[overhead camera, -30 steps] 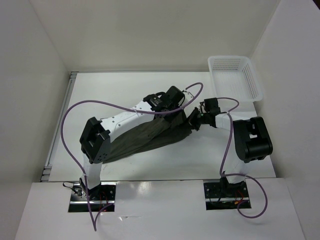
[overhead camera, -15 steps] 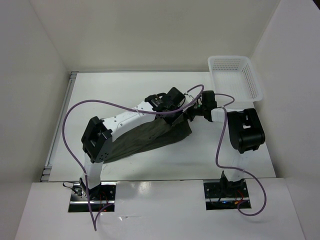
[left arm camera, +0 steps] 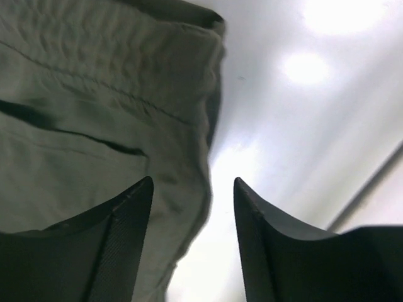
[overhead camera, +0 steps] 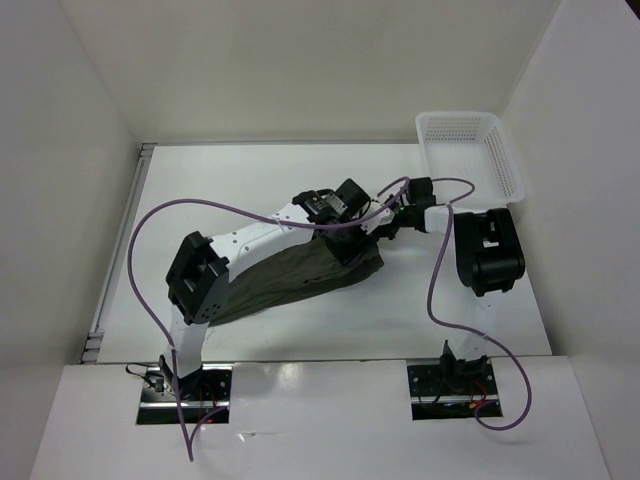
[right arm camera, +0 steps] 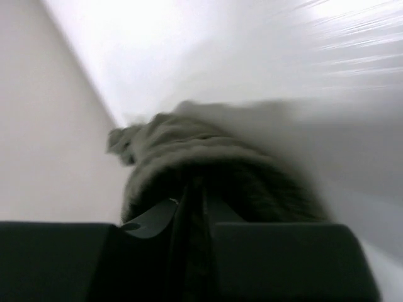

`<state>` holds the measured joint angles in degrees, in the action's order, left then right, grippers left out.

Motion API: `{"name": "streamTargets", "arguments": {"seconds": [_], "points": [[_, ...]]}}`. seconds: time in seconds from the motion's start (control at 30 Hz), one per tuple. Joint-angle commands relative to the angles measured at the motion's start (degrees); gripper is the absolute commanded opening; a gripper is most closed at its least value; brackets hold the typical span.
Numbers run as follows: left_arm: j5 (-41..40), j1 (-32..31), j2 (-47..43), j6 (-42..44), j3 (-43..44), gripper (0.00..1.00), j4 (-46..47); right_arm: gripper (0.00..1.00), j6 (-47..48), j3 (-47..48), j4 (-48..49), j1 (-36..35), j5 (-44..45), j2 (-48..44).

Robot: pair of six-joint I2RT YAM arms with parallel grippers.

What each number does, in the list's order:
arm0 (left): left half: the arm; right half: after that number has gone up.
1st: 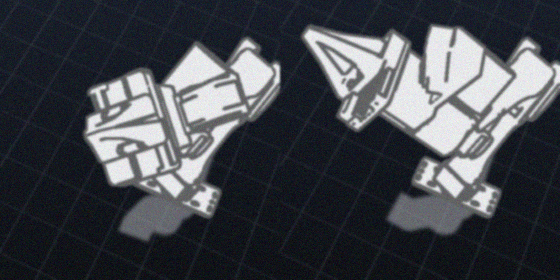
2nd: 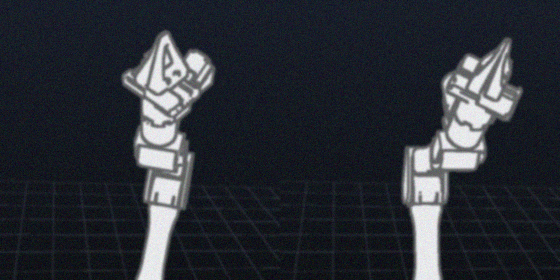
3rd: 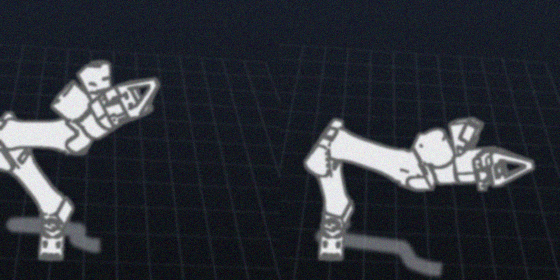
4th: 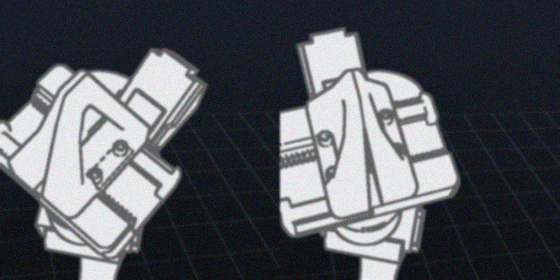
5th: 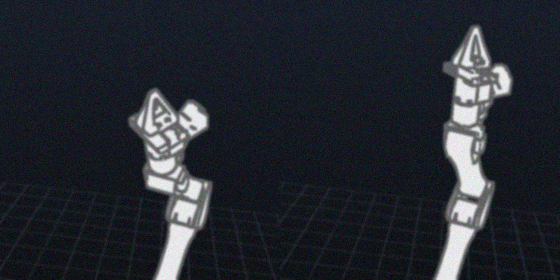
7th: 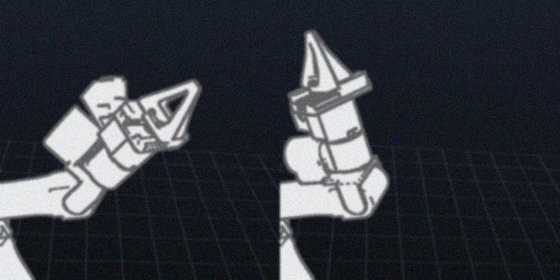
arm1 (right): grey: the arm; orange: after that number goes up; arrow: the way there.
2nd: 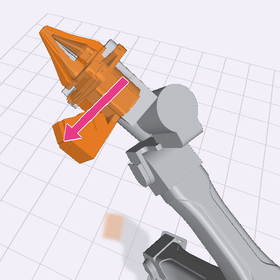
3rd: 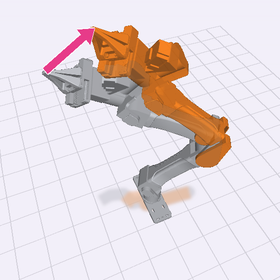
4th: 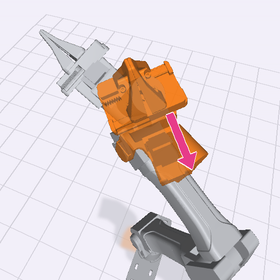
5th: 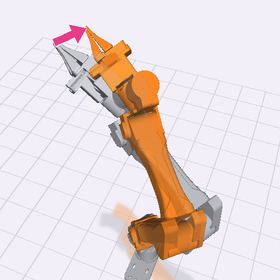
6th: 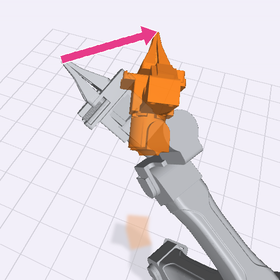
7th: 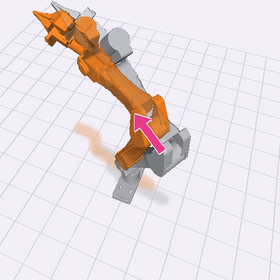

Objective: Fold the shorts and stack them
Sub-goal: Fold the shorts

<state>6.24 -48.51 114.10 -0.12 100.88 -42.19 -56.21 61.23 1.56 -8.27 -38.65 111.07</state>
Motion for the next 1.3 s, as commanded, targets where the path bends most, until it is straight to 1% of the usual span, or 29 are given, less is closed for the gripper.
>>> {"name": "streamTargets", "arguments": {"seconds": [0.0,0.07,0.1,0.13,0.2,0.23,0.3,0.37,0.5,0.57,0.67,0.7,0.73,0.77,0.8,0.83,0.9,0.93,1.03,1.07,1.13,1.2,1.27], "points": [[6.8,0.0,-0.9,0.1,-0.1,0.62,-2.7,0.17,11.3,4.1,-9.5,3.4,5.3,-3.5],[6.8,0.0,-0.9,0.1,-1.6,0.62,-2.7,0.23,14.4,7.5,-14.4,4.1,6.7,-3.5],[6.2,0.0,-0.9,0.1,-1.6,0.62,-2.7,0.25,17.3,8.7,-16.0,4.1,7.4,-3.5],[6.2,0.0,-1.4,0.1,-2.2,0.64,-3.2,0.29,18.5,10.4,-18.8,4.1,9.3,-3.5],[6.2,0.0,-2.7,0.1,-2.9,0.64,-3.2,0.34,21.6,11.6,-21.4,4.1,12.4,-4.3],[6.8,0.0,-2.7,0.1,-3.4,0.65,-3.2,0.35,22.5,12.2,-22.6,4.1,15.9,-4.8],[8.2,0.0,-4.4,0.1,-3.4,0.65,-4.8,0.42,23.8,12.2,-24.1,4.1,18.7,-7.8],[9.9,0.0,-5.6,0.1,-2.0,0.65,-6.7,0.45,24.4,10.9,-24.7,4.8,20.3,-10.6],[10.5,0.7,-11.2,0.1,-2.0,0.66,-8.2,0.46,25.6,8.1,-24.7,4.8,21.9,-20.6],[10.5,3.0,-12.2,0.1,-2.0,0.66,-8.2,0.46,26.4,8.1,-24.7,4.1,21.0,-22.3],[11.3,8.4,-13.7,0.1,-2.6,0.66,-7.3,0.37,28.1,10.1,-26.9,2.4,18.7,-22.3],[10.1,10.3,-14.5,0.1,-3.7,0.66,-6.5,0.29,28.6,10.1,-27.4,1.5,18.7,-22.3],[9.1,14.5,-14.5,0.1,-4.5,0.66,-4.8,0.24,28.6,10.1,-27.4,0.4,18.7,-22.3],[7.9,17.0,-15.2,0.1,-5.3,0.66,-3.9,0.20,29.2,10.1,-27.4,-0.9,19.4,-23.0],[6.9,19.6,-16.0,0.1,-6.3,0.66,-3.1,0.13,29.2,10.1,-26.7,-4.3,20.5,-23.0],[4.9,24.6,-16.0,0.1,-8.3,0.66,-1.6,0.10,29.7,9.5,-25.7,-6.1,20.5,-23.5],[4.3,29.6,-17.4,0.1,-10.4,0.66,-0.4,0.05,29.8,9.0,-24.6,-11.1,20.4,-22.9],[3.7,34.0,-17.9,0.1,-12.6,0.66,0.4,0.03,29.0,8.3,-24.1,-12.3,19.8,-21.3],[0.5,38.7,-18.5,0.1,-16.9,0.66,1.9,0.00,25.7,6.2,-24.7,-13.8,18.0,-17.1],[0.4,40.8,-18.5,0.1,-19.7,0.66,2.6,0.00,25.0,4.9,-25.3,-13.8,18.0,-16.2],[-0.1,43.0,-18.5,0.1,-22.6,0.65,3.4,0.00,24.4,2.1,-27.0,-13.8,19.3,-14.7],[-0.1,44.1,-17.9,0.1,-26.4,0.65,5.0,0.00,23.6,-0.4,-27.0,-13.8,22.7,-14.0],[-0.1,45.5,-16.6,0.1,-28.1,0.65,6.3,0.00,22.7,-3.6,-26.3,-13.2,23.4,-14.0]]}}
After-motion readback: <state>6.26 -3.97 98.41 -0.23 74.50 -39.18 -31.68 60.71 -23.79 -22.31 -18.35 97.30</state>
